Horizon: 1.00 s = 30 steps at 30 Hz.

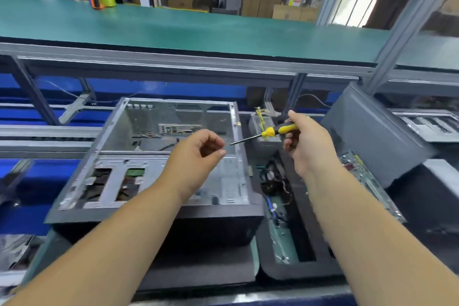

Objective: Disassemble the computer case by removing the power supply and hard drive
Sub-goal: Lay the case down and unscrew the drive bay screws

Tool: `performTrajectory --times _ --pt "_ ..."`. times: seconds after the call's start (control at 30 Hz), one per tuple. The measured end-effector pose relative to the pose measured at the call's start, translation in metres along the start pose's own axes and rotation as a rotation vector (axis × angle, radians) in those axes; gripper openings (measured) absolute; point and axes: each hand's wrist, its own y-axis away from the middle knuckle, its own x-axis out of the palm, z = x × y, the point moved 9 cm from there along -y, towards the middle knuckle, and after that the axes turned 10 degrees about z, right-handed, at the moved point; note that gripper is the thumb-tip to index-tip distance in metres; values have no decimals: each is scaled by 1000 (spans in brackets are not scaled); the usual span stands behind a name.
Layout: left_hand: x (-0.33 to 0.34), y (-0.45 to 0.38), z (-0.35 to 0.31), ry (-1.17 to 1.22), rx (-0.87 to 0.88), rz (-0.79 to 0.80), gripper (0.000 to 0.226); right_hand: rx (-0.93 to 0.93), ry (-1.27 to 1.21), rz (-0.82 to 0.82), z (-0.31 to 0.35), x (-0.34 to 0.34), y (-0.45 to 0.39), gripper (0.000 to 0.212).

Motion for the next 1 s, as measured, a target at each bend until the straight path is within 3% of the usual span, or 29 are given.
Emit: performTrajectory --times 0.07,0.2,0.3,0.4,0.73,1.0 --pt "39 -6 -7 -139 -5 42 17 -35 24 -46 9 -38 -5 16" --pt "124 -15 -20 -537 47 278 5 -52 47 -101 19 -95 -12 19" --pt "171 -18 -21 -816 50 386 9 -51 54 -110 22 -123 -15 19" --pt "202 -20 -13 -947 8 463 13 -80 49 -94 26 -141 -17 19" --pt "209 -25 -11 -1008 -43 406 18 -35 108 -83 17 -161 -28 19" --pt "111 -2 -34 -817 -63 176 9 -43 109 51 11 -83 -25 20"
